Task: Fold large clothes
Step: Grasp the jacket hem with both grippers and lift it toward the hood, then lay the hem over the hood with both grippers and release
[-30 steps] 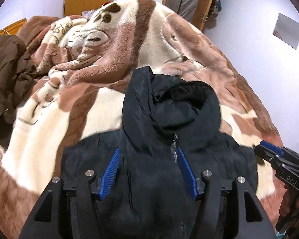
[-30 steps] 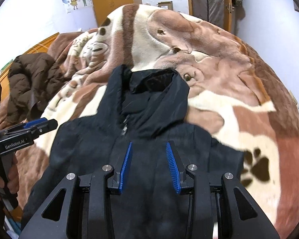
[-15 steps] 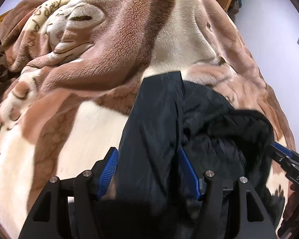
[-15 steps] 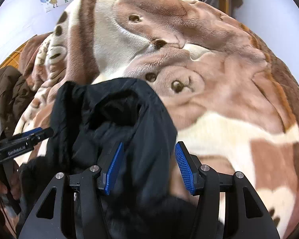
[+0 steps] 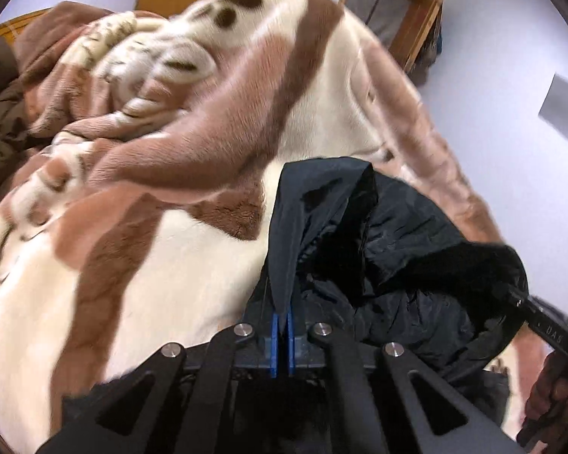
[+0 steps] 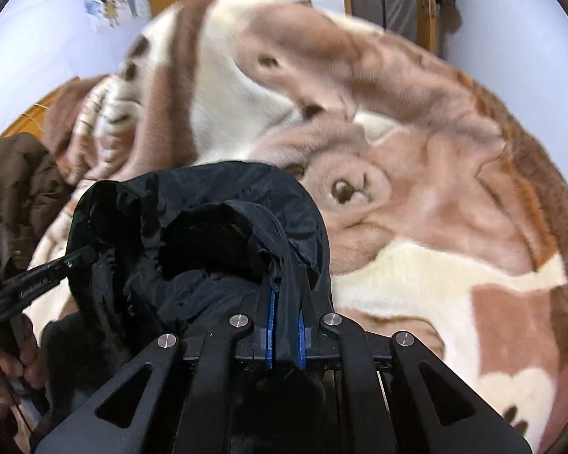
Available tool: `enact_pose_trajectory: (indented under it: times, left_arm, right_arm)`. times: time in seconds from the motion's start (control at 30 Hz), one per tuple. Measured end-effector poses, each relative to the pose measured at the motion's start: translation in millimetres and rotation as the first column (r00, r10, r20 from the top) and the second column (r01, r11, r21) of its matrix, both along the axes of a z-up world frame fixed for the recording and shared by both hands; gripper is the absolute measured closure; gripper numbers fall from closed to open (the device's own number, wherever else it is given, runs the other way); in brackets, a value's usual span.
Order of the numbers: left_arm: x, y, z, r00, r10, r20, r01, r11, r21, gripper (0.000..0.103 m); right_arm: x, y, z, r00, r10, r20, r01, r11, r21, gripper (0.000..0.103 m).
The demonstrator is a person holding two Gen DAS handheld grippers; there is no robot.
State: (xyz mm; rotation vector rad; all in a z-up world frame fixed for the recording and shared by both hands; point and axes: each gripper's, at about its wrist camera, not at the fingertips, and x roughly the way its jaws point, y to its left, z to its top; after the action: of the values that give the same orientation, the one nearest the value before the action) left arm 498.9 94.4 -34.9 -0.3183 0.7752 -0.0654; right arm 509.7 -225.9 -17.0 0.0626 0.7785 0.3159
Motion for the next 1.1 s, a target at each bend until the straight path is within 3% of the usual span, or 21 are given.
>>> enact_pose_trajectory:
  times: [0.13,0.27,0.53,0.63,0.77,0.83,0.93,1.07,1.1]
  left_arm:
    - [-54,13,19,0.999,0.013,0.033,-0.011,0.999,-0.045,0.100]
    - [-108,17,20,0.999,0.030,0.020,-0.029,0.997,-0.073,0.100]
    - [-194,25,-21,0.987,0.070,-0.143,-0.079,0.995,-0.060,0.100]
    - [-221,26,-33,0.977,0.064,-0.205,-0.074,0.996,-0.041,0.099]
    - [-253,30,-28,0.974,0.078,-0.214,-0.079,0.997,0.002,0.099]
    - [-263,31,-20,0.978,0.084,-0.193,-0.084,0.996,0.007,0.099]
    - [-262,21,1,0.990,0.056,-0.125,-0.058,0.998,-0.011,0.096]
    - [-236,-11,11,0.997,-0.039,-0.061,0.037,0.999,-0.034,0.072]
    - [-231,-19,5,0.996,-0.059,-0.068,0.057,0.998,-0.033,0.072]
  right_arm:
    - [-57,-11,19,1.000,0.014,0.025,-0.015,0.998,0.069,0.095]
    - [-110,-16,17,1.000,0.025,0.008,-0.026,0.995,0.098,0.095]
    - [-182,-18,-32,0.989,0.041,-0.139,-0.028,0.995,0.098,0.093]
    - [-201,-18,-41,0.982,0.054,-0.179,-0.040,0.996,0.079,0.084]
    - [-220,-23,-37,0.980,0.064,-0.191,-0.050,0.996,0.076,0.078]
    - [-223,-27,-31,0.983,0.054,-0.176,-0.039,0.996,0.085,0.069]
    - [-218,-22,-20,0.989,0.055,-0.137,-0.041,0.994,0.101,0.069]
    - [-201,-1,-22,0.991,0.078,-0.111,-0.066,0.992,0.109,0.069]
    - [-193,8,-31,0.988,0.086,-0.125,-0.073,0.992,0.106,0.069]
